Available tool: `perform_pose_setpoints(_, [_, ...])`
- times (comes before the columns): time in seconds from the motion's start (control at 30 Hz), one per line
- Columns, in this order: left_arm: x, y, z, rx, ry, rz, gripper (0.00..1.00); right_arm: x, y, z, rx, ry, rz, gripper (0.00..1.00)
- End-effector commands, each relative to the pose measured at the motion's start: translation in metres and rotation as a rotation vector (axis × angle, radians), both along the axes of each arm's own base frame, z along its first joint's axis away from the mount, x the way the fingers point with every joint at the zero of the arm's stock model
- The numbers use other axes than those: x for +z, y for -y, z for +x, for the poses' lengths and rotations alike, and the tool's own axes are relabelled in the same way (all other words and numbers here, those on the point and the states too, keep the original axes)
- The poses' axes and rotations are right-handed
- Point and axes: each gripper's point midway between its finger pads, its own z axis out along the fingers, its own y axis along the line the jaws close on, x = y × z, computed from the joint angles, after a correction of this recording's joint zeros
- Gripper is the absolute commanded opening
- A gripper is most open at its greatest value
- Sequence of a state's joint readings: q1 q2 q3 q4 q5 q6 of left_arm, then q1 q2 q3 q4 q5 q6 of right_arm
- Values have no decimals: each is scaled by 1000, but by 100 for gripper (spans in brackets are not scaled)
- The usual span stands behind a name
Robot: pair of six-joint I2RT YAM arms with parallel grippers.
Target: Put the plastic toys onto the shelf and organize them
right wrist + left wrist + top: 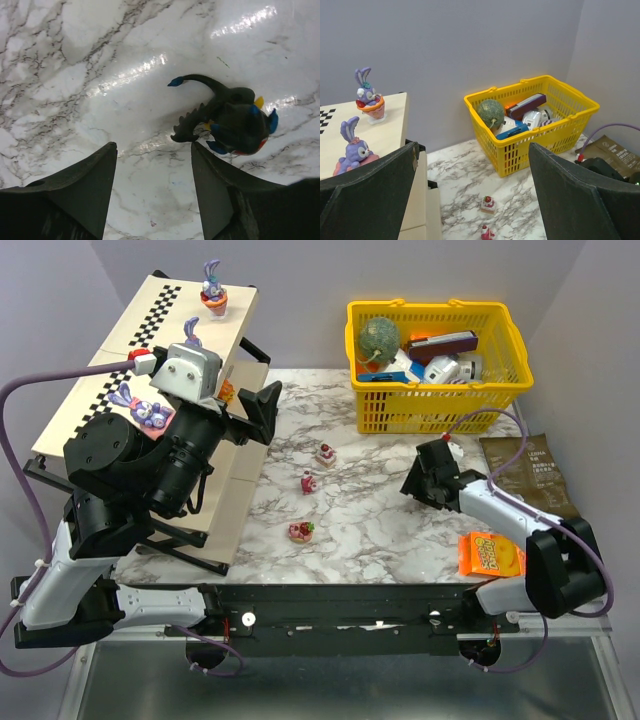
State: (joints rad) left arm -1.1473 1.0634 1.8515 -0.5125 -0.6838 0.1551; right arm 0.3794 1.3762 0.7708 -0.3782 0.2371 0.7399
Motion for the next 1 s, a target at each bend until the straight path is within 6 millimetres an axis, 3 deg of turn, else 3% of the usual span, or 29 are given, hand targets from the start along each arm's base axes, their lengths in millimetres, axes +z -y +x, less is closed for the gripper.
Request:
perform_pose_setpoints(0.0, [5,-10,2,39,11,-9,99,12,-11,21,39,44,25,68])
perform_pose_setpoints(0.2, [4,-10,2,45,12,-2,99,11,-7,-1,45,18,39,68])
perform_pose_setpoints(0.43, [6,-6,4,39,26,-2,99,41,24,-18,-4,142,-41,68])
perform_pose_setpoints(0.5, [5,-3,4,35,27,3,99,48,34,-15,-22,190,-79,68])
perform_pose_setpoints(0.57, [6,0,4,26,30,1,99,43,40,-15,-7,202,-126,69])
perform_pose_setpoints(0.97, [6,19,-1,-61,12,-16,99,25,52,5,-33,206,-211,77])
